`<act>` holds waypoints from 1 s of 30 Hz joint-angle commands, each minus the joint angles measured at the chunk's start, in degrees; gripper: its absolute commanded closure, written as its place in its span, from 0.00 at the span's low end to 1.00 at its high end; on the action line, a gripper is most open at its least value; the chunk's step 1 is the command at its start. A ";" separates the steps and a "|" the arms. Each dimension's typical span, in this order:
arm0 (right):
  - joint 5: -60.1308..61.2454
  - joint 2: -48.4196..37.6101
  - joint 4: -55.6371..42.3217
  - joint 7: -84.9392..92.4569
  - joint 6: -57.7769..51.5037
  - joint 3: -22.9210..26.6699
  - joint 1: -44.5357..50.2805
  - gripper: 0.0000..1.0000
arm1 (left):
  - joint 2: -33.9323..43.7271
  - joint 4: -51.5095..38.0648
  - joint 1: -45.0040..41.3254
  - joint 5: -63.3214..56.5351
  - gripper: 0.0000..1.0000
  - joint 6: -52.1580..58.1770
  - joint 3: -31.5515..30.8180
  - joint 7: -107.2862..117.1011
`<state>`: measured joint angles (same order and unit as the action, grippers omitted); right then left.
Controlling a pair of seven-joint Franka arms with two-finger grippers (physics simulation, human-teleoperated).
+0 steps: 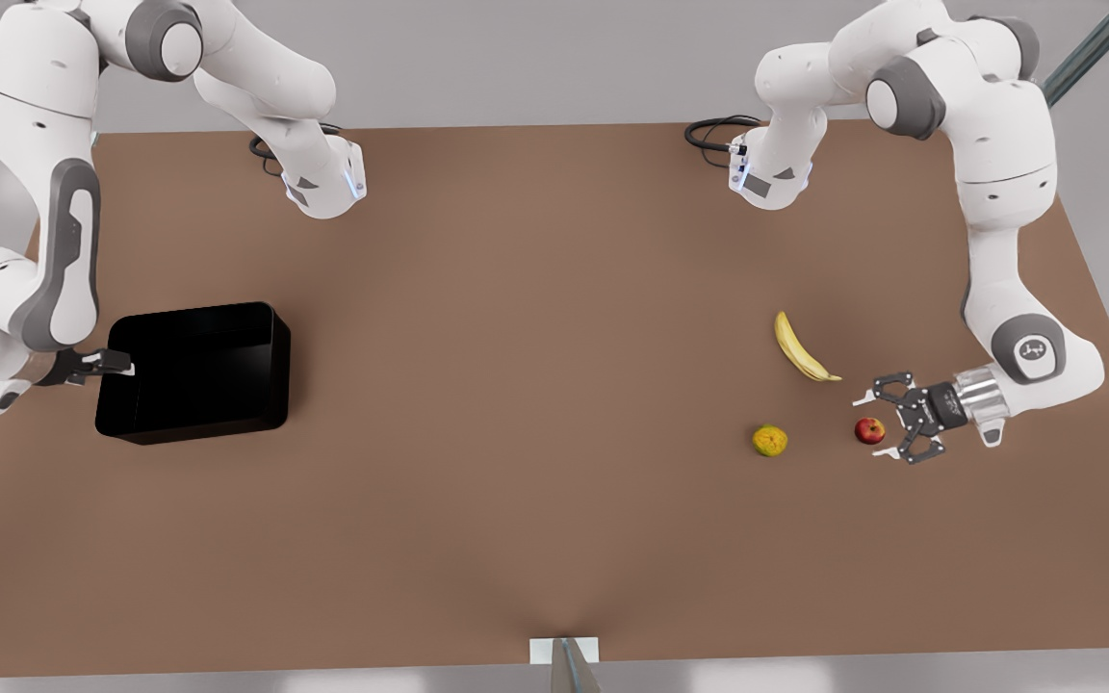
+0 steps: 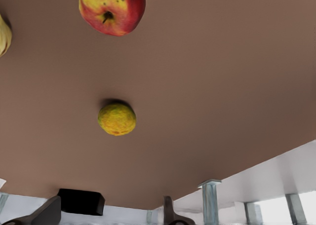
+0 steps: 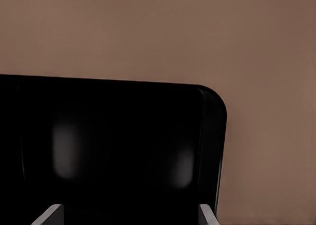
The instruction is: Place the storage box in the middle with the right arm, and place the apple in the storage box with the left arm
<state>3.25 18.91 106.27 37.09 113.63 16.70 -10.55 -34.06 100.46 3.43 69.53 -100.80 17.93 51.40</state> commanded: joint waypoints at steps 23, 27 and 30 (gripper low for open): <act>-2.20 7.98 0.08 3.51 7.13 0.44 -6.06 0.00 | -9.71 2.46 6.07 19.32 0.00 1.83 0.44 -9.74; -1.93 10.18 0.61 3.51 10.82 0.44 -6.58 0.00 | -9.88 3.34 6.24 19.50 0.00 4.47 0.35 -10.00; -1.67 12.12 0.61 3.51 10.91 0.27 -6.50 0.00 | -10.76 3.25 6.24 18.80 0.00 6.49 0.44 -13.87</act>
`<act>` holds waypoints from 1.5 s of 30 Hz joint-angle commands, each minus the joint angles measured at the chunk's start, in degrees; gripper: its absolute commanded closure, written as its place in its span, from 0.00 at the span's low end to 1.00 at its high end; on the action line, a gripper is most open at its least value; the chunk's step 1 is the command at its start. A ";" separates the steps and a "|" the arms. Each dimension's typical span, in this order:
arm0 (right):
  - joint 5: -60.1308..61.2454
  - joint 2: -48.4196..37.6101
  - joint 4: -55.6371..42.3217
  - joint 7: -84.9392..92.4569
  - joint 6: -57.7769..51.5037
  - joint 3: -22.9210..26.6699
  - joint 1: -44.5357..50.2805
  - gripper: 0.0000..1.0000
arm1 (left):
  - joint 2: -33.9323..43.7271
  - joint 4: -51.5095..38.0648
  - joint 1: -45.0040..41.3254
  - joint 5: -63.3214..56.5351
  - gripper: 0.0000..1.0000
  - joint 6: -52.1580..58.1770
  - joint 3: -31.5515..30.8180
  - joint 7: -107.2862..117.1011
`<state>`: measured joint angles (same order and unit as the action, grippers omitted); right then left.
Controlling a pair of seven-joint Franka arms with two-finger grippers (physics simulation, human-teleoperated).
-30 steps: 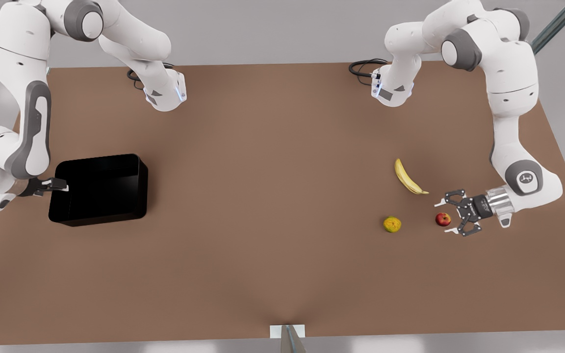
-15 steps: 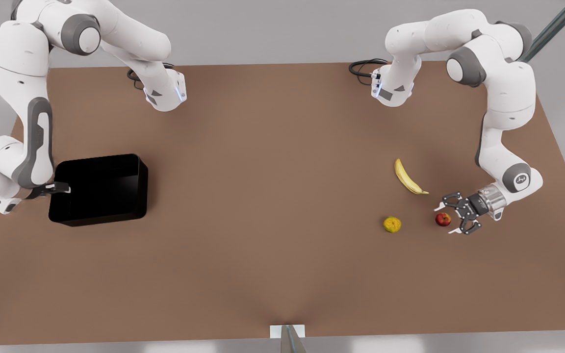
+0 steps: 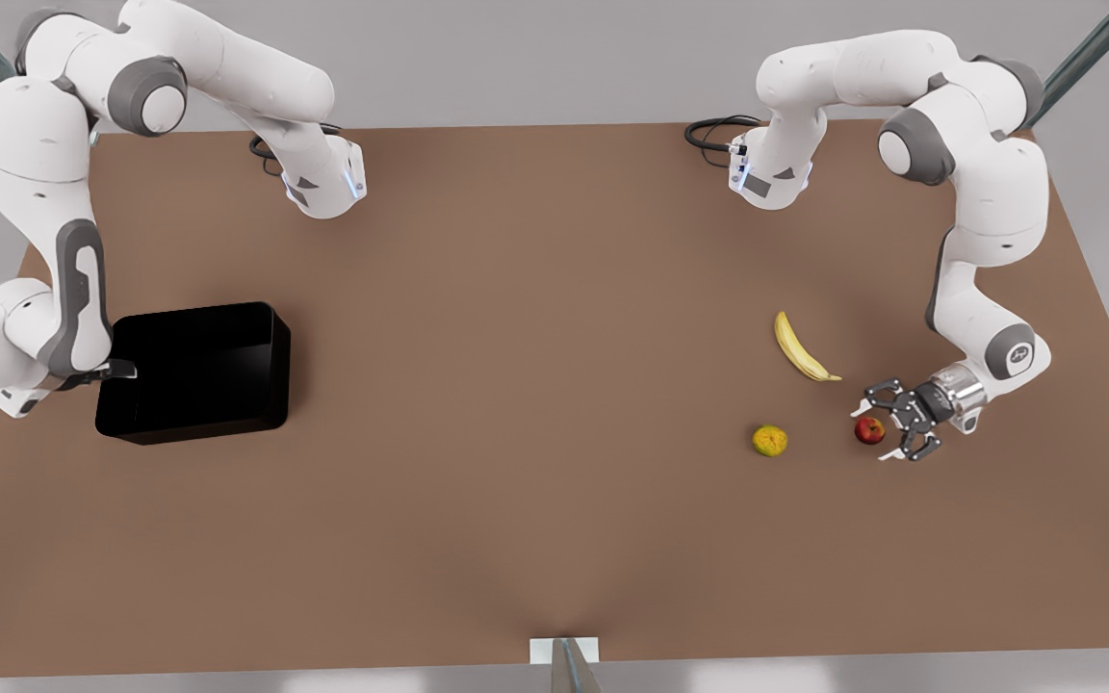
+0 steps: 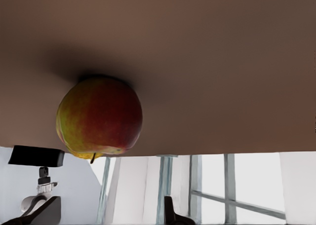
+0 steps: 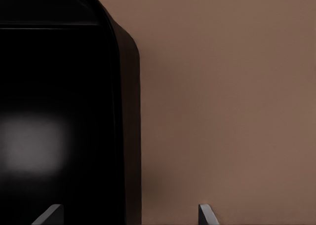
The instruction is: Place the storage box in the middle with the right arm, and place the apple in the storage box with the left arm
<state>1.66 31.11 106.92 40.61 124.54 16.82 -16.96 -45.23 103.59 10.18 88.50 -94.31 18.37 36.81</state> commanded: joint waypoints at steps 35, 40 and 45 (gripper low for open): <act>10.29 -5.44 -17.45 -35.59 -28.74 -1.53 40.51 0.79 | -4.78 -0.84 1.16 2.73 0.00 -1.93 -0.44 -6.31; 15.30 1.32 -25.45 -56.60 -23.65 -9.78 45.44 0.79 | -5.39 -0.58 1.16 4.05 0.00 -2.46 -0.53 -6.23; 16.71 6.77 -27.38 -56.86 -16.35 -14.45 45.61 0.79 | -5.39 0.21 1.24 5.37 0.03 -2.11 -0.97 -5.61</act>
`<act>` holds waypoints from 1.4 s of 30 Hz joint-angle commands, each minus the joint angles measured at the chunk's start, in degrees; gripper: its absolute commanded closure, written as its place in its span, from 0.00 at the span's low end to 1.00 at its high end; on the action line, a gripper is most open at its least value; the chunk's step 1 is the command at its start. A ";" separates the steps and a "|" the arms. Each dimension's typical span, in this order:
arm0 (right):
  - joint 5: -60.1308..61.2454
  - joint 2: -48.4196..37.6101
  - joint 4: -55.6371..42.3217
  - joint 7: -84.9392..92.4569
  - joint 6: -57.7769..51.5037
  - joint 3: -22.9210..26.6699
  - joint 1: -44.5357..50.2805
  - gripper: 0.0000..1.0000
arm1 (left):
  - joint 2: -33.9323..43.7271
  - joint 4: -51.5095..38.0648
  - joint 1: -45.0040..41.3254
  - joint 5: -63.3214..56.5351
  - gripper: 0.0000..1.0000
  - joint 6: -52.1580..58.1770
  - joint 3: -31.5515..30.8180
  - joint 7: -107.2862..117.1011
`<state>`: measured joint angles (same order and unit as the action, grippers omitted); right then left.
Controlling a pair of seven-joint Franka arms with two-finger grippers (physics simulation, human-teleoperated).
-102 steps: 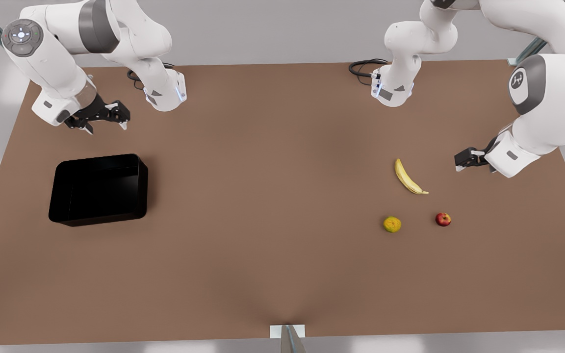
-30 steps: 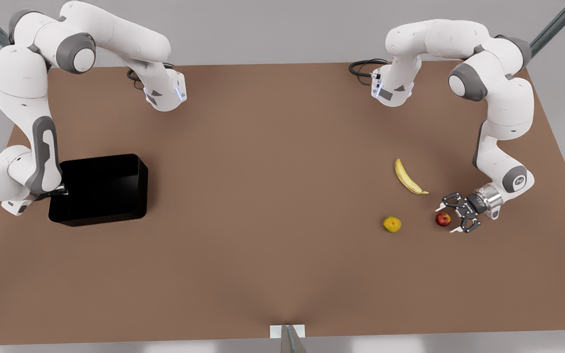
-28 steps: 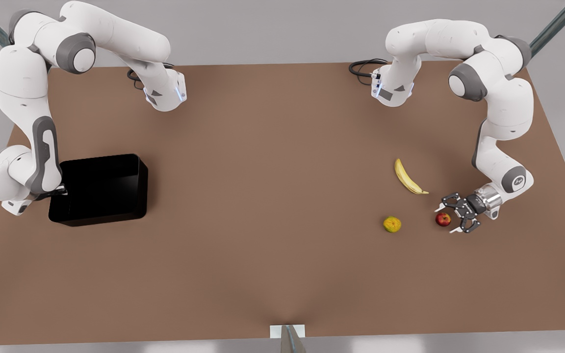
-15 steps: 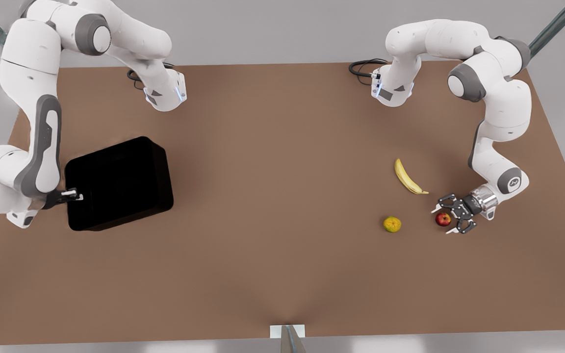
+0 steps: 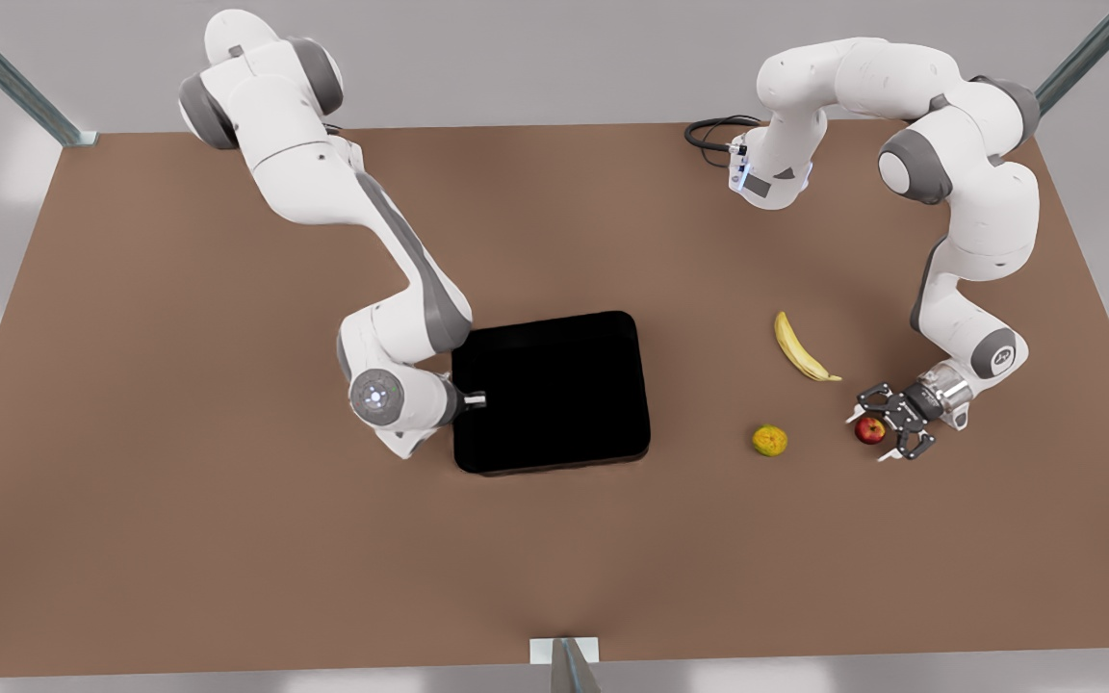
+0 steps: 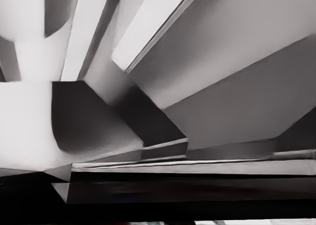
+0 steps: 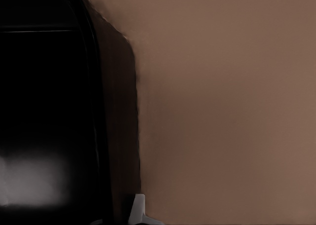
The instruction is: Place the storage box in the middle with the right arm, and place the apple in the storage box with the left arm
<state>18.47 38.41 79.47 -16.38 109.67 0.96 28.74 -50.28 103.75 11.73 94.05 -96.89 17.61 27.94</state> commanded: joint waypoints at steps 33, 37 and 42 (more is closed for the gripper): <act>-24.71 -43.24 23.53 21.47 -18.35 0.98 -26.99 0.00 | 15.04 -21.22 -1.97 -69.08 0.79 -10.78 -19.99 16.45; -24.71 -42.80 23.62 21.03 -18.61 -0.43 -26.28 0.00 | 17.06 -22.80 -2.50 -86.66 0.79 -11.13 -31.32 16.71; -24.71 -42.63 23.45 21.03 -18.79 -0.96 -26.19 0.00 | 17.06 -22.89 -3.20 -90.88 0.79 -11.22 -33.43 17.85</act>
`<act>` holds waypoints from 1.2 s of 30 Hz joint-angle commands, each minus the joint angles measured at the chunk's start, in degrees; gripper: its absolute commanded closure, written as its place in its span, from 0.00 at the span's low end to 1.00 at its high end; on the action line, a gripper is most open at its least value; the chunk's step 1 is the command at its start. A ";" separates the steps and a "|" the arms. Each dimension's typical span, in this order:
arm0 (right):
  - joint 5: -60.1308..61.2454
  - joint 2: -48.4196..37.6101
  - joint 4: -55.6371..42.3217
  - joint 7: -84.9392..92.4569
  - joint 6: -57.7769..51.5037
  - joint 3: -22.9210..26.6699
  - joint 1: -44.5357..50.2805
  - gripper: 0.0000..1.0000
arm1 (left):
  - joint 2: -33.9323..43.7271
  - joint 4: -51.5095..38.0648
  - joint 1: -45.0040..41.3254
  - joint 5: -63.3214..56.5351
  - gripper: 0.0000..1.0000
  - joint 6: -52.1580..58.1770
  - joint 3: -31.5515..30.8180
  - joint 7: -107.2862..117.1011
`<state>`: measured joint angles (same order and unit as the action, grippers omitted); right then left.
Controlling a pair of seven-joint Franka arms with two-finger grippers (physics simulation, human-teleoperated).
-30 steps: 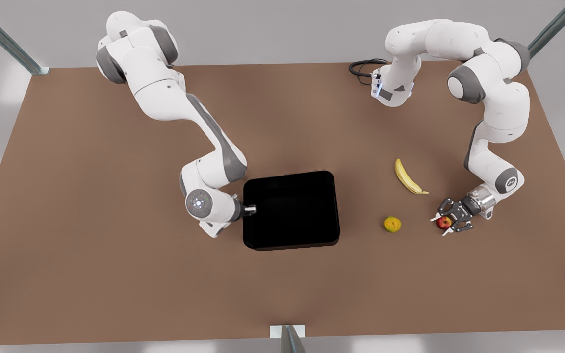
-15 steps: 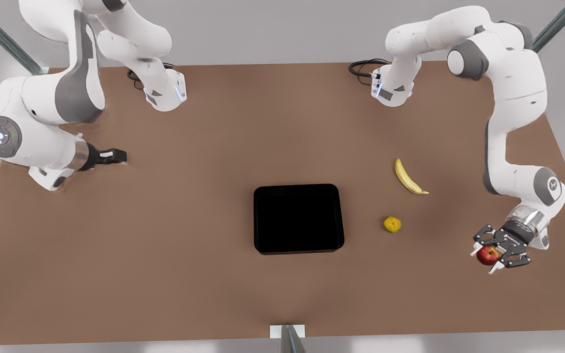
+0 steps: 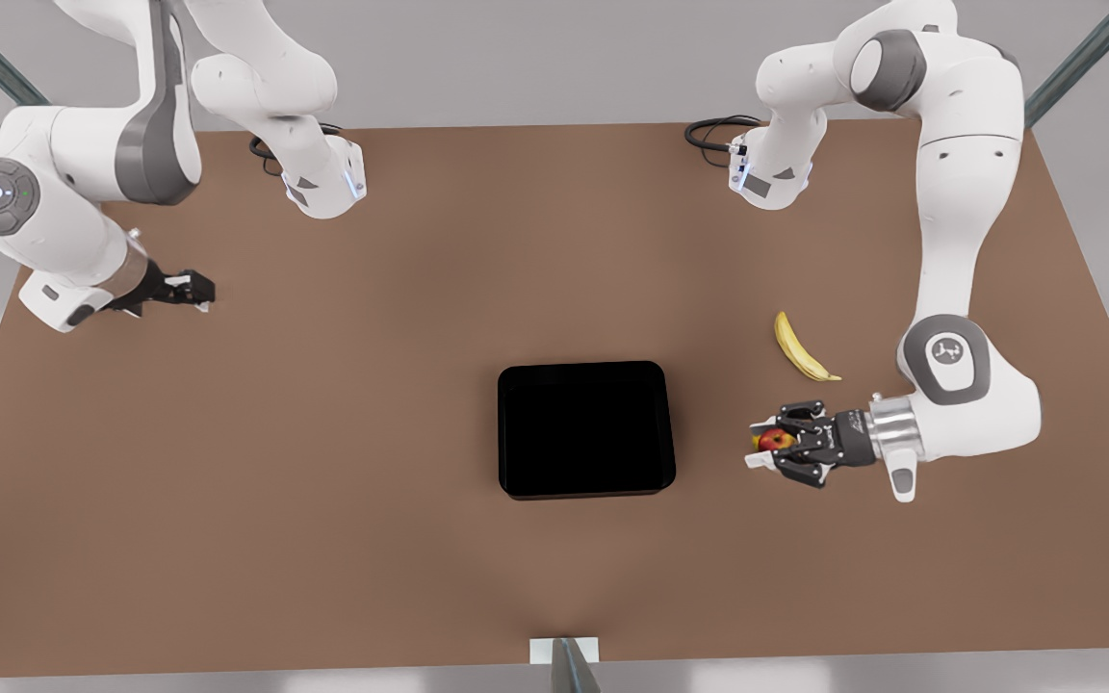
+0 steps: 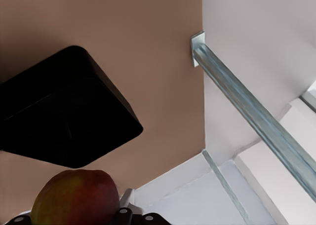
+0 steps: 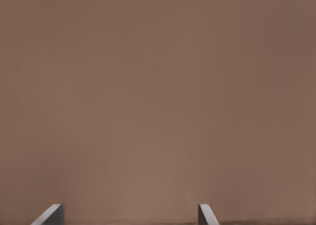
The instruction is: Place the storage box in the middle with the right arm, and place the apple in the storage box with the left arm
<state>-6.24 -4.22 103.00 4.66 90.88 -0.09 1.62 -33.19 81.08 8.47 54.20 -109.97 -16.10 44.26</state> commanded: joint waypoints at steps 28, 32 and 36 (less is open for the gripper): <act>0.09 -0.27 -0.26 -0.35 -1.67 -1.15 1.02 0.00 | -9.52 -11.12 -16.20 -62.29 0.79 -12.11 -7.90 33.70; 0.09 -0.27 -0.26 -0.35 -1.67 -1.15 1.02 0.00 | -11.02 -12.79 -16.64 -61.41 0.79 -13.51 -11.15 43.01; 0.09 -0.27 -0.35 -0.35 -1.67 -1.15 1.02 0.00 | -11.98 -14.11 -16.64 -61.32 0.79 -13.51 -14.13 50.04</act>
<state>-6.15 -4.48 102.74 4.31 89.21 -1.23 2.54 -45.38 67.15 -8.20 -5.23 -126.48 -30.49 96.47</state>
